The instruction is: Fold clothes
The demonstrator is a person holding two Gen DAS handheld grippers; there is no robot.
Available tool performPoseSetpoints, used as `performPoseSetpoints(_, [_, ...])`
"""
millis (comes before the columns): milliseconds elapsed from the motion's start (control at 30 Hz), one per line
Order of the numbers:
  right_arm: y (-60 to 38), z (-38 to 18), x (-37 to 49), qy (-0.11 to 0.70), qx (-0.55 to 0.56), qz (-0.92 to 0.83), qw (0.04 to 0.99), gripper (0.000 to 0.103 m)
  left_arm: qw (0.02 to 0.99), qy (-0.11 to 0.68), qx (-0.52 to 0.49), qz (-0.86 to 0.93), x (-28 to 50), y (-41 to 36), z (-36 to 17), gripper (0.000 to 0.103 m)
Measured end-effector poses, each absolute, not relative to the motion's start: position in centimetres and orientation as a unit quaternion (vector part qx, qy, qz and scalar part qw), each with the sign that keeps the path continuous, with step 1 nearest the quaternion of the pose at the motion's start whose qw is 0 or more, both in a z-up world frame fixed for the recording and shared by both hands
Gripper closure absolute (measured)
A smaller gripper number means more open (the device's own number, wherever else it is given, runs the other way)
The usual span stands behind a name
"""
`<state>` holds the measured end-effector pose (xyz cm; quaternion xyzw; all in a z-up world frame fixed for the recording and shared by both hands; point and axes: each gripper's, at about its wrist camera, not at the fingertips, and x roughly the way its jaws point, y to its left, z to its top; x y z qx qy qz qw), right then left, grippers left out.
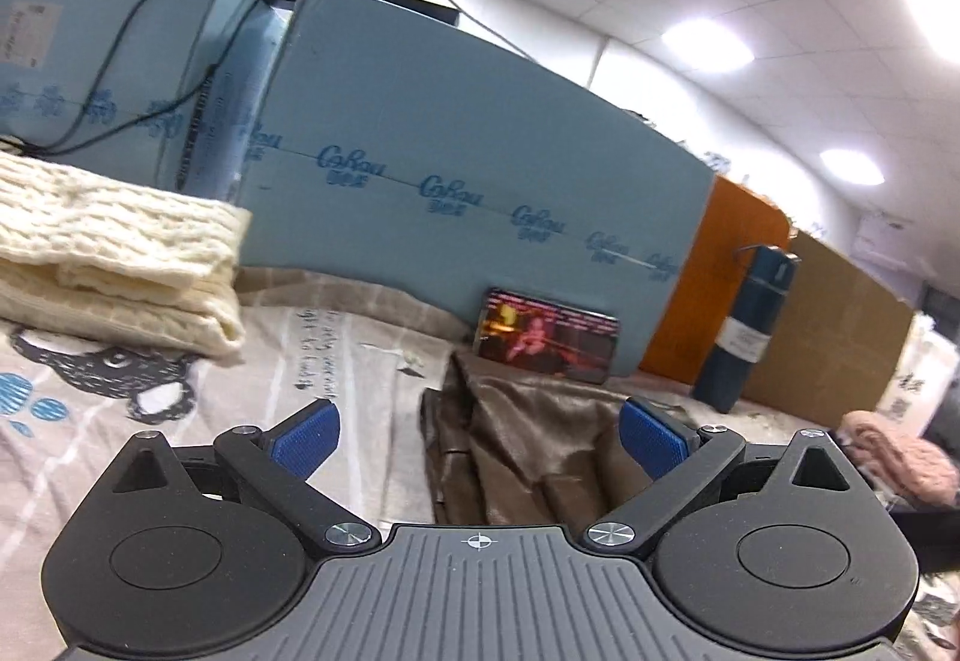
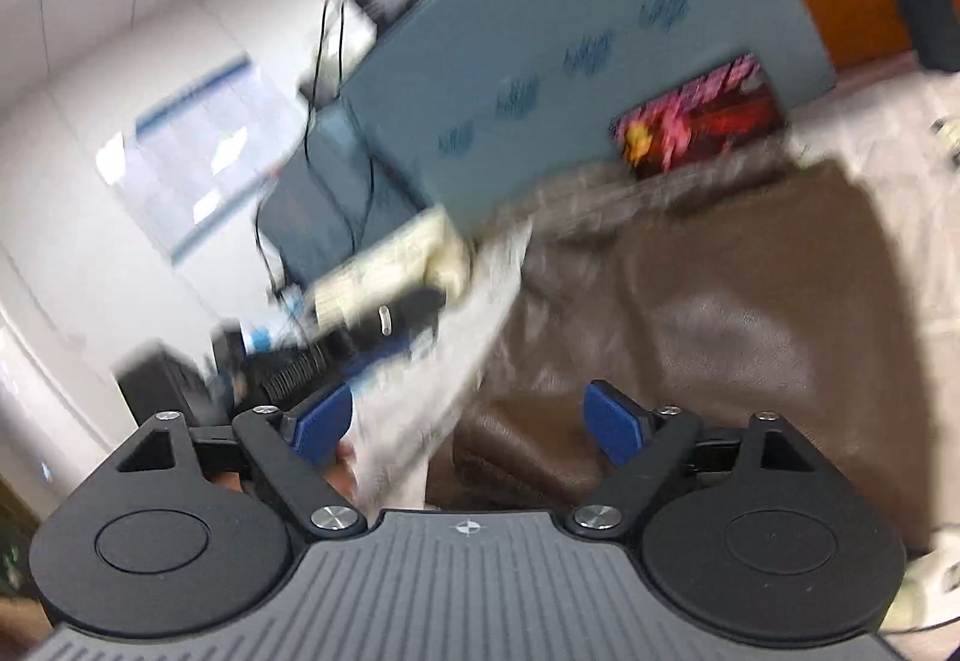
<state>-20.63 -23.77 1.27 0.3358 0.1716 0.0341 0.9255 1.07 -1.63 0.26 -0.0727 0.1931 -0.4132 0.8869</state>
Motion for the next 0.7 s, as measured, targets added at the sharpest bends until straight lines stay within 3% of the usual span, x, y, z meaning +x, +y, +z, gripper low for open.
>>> performPoseSetpoints(300, [-29.1,2.4,-21.1,0.116,0.324,-0.095,0.934,0.016,0.875,0.154,0.042,-0.456,-3.5,-6.3,1.3,0.001])
performPoseSetpoints(567, [-31.0,-0.8,-21.1,0.123,0.340,-0.115,0.925,0.016,0.865,0.198,0.190,-0.420,-4.4,-9.8,-1.7,0.000])
performPoseSetpoints(700, [-31.2,-1.4,-21.1,0.134,0.341,-0.116,0.923,0.016,0.865,0.201,0.196,-0.416,-4.2,-9.5,-2.0,0.000])
